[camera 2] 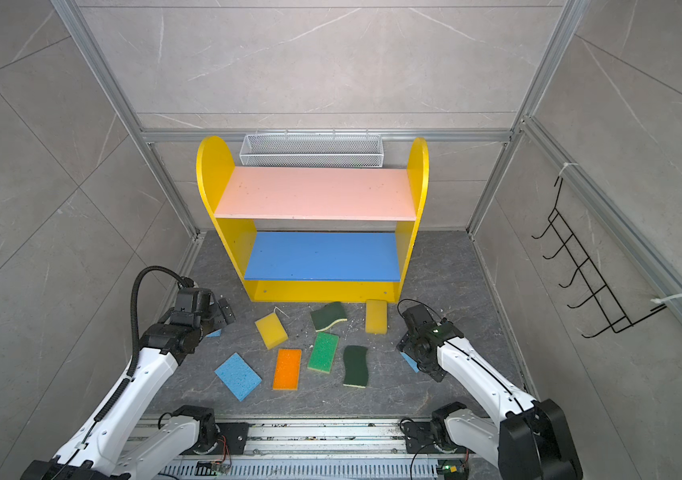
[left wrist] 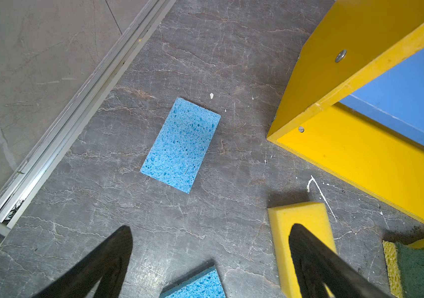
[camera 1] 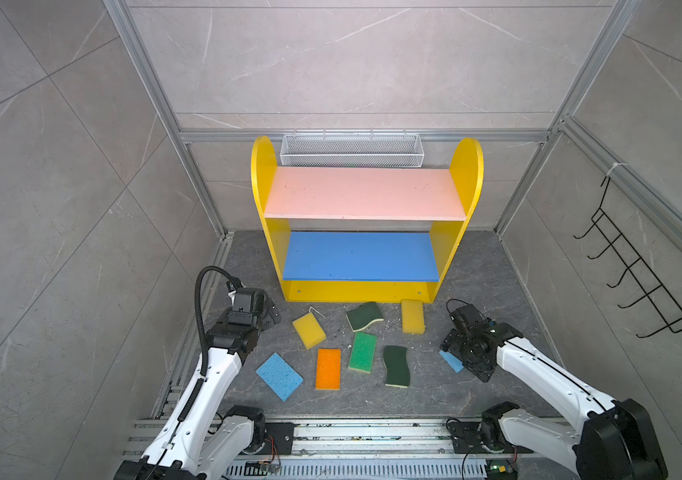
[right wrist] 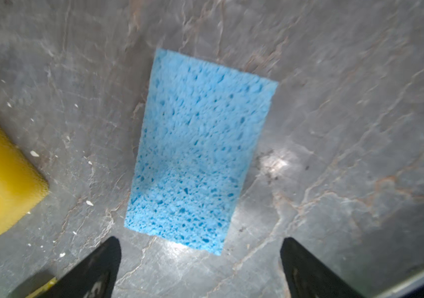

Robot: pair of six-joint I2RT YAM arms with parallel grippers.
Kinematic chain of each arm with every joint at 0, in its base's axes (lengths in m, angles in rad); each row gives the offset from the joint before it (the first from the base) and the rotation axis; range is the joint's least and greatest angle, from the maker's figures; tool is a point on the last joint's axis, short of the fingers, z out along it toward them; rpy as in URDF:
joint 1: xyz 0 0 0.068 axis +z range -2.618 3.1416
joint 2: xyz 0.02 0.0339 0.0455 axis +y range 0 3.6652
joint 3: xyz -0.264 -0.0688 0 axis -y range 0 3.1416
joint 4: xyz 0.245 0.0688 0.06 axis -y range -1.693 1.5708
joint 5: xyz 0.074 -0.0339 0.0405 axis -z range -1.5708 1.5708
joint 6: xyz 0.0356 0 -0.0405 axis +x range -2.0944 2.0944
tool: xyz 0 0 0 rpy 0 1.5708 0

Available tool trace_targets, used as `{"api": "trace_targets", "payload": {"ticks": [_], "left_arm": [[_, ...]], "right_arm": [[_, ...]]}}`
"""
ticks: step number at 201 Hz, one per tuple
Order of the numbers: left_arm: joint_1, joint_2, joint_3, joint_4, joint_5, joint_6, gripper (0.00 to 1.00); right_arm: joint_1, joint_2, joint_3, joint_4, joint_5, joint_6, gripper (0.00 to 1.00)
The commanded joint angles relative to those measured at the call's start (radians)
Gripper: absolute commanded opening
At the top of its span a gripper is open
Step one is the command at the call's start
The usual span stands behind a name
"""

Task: Place and organize the cleaning sponges onto the shelf
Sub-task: 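Move the right gripper over the light blue sponge while the left arm lifts slightly, then lower the right gripper and close it on the light blue sponge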

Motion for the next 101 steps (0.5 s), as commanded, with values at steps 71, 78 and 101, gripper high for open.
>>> {"api": "trace_targets", "payload": {"ticks": [71, 78, 101], "left_arm": [[-0.003, -0.014, 0.016, -0.016, 0.012, -0.006, 0.97], [-0.003, -0.011, 0.018, -0.016, 0.012, -0.007, 0.97], [-0.003, 0.0, 0.019, -0.016, 0.015, -0.004, 0.97]], "right_arm": [[0.069, 0.124, 0.038, 0.057, 0.009, 0.091, 0.99], [0.07, 0.127, 0.036, 0.061, 0.01, 0.09, 0.99], [0.07, 0.144, 0.034, 0.095, -0.003, 0.069, 0.99]]}}
